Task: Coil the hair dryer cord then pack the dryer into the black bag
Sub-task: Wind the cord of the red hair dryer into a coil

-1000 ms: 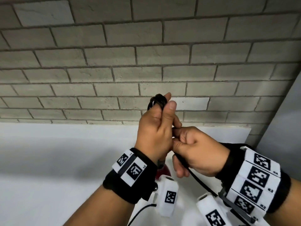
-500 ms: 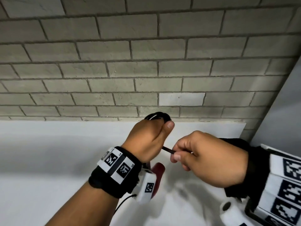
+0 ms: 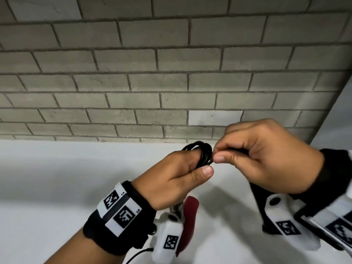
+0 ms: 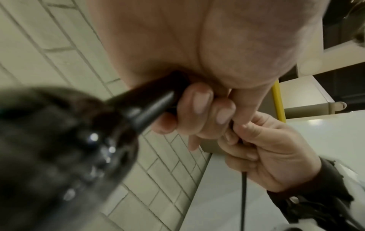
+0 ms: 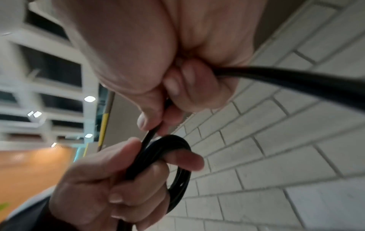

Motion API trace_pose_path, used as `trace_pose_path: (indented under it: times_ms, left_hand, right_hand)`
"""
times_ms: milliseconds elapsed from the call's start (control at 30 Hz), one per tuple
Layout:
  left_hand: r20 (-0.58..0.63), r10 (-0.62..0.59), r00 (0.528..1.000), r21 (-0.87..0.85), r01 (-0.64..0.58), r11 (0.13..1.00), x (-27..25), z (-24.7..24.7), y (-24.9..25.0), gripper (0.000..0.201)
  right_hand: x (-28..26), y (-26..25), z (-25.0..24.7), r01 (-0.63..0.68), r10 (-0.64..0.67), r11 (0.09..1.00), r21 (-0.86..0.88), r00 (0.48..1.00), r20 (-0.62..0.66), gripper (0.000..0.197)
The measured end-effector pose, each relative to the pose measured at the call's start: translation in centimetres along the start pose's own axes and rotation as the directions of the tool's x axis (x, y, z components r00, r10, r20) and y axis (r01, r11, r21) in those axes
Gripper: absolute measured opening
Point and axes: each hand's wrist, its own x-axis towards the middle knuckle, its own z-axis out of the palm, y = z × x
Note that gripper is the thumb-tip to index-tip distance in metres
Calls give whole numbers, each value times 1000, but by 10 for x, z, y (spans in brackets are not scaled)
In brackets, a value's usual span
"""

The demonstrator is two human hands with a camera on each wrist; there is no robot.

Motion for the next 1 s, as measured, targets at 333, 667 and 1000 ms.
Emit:
trace_pose_path:
  times_ms: [333,667,1000]
  left_hand:
    - [57,-35,998,-479,58,876,1,4,19,45]
    - [33,-3,999,-780,27,626,12,8,22,40]
    - [-7,31,999,-879,-21,476,7,-11,18,50]
  right_hand:
    - [12,2,13,-265,207,755,600,964,165,38]
    - [24,-18,38,-326,463,462,825,882,89,72]
    - [20,1,39,-122,332,413,903,943,-25,23]
